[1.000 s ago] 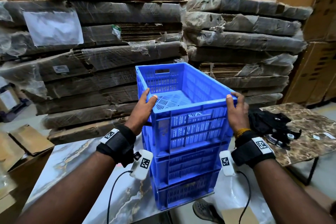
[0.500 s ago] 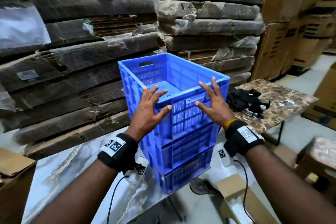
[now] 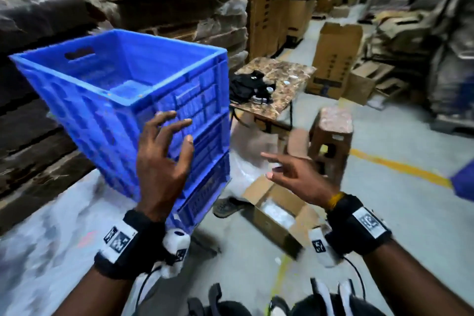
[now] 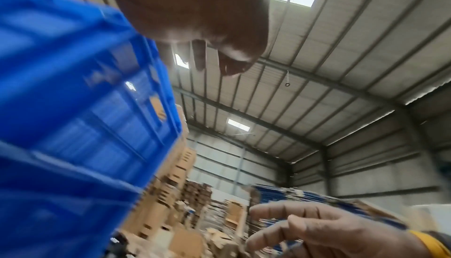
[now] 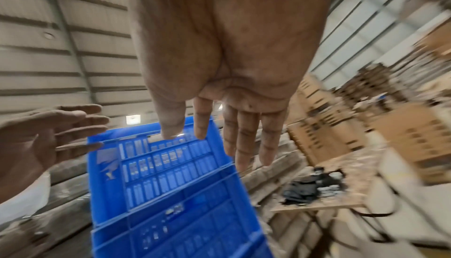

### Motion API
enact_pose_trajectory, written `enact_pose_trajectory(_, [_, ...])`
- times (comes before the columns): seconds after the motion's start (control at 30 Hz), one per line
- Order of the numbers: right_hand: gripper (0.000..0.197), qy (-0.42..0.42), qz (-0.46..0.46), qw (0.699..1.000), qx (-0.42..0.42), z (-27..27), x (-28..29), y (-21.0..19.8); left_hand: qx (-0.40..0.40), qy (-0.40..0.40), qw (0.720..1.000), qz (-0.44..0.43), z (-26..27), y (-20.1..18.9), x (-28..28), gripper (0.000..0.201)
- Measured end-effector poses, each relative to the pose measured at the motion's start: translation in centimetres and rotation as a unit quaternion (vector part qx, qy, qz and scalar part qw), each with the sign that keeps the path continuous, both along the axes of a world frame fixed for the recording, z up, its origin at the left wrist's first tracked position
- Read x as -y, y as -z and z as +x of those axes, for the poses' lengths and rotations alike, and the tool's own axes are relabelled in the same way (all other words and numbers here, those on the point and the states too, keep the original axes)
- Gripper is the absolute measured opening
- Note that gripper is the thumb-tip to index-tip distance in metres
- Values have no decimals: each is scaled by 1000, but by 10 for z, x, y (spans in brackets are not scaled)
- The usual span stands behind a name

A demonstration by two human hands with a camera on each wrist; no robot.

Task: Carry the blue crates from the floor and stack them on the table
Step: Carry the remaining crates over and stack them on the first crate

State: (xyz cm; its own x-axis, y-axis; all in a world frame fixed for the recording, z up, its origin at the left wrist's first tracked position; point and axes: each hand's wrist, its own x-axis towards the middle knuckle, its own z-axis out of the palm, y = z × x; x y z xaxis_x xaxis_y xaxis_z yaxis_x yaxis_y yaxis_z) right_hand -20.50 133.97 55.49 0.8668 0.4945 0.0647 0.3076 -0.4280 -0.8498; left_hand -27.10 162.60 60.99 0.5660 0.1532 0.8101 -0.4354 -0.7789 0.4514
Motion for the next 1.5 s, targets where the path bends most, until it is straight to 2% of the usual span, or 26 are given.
enact_pose_trajectory(0.1, [48,57,-15,998,-18,-36,43,11,-109,121,986,-30,14,23,40,25])
enact_pose_trajectory(0.2, [42,122,-25,992,-26,-62,79,19,-210,205,955,-29,29,42,85,30])
enact_pose_trajectory(0.33, [37,194,-33,980,-40,-84,119,29,-349,287,892,23,48,67,149,41])
enact_pose_trajectory(0.4, [36,218,-33,974,-54,-93,137,34,-392,319,860,70,54,79,177,36])
enact_pose_trajectory(0.43, [36,234,-27,970,-62,-98,149,37,-401,330,848,103,57,85,193,35])
enact_pose_trajectory(0.53, [35,292,-5,952,-88,-105,194,47,-414,367,814,176,66,98,245,48])
enact_pose_trajectory(0.67, [31,358,13,928,-104,-102,267,61,-438,398,779,208,92,113,309,31])
enact_pose_trajectory(0.8, [29,402,32,908,-116,-87,340,76,-459,405,752,244,127,121,372,33])
enact_pose_trajectory(1.0, [29,435,44,890,-127,-59,441,87,-476,407,733,265,182,135,472,23])
enact_pose_trajectory(1.13, [29,443,44,885,-135,-38,487,90,-483,424,715,276,208,137,537,37])
enact_pose_trajectory(1.2, [28,450,45,881,-138,-23,509,94,-485,435,704,282,224,140,571,38])
enact_pose_trajectory(1.4, [31,473,40,867,-149,42,579,111,-479,466,688,283,296,159,668,37])
enact_pose_trajectory(1.5, [33,483,29,862,-154,83,622,117,-481,485,680,265,344,170,720,26])
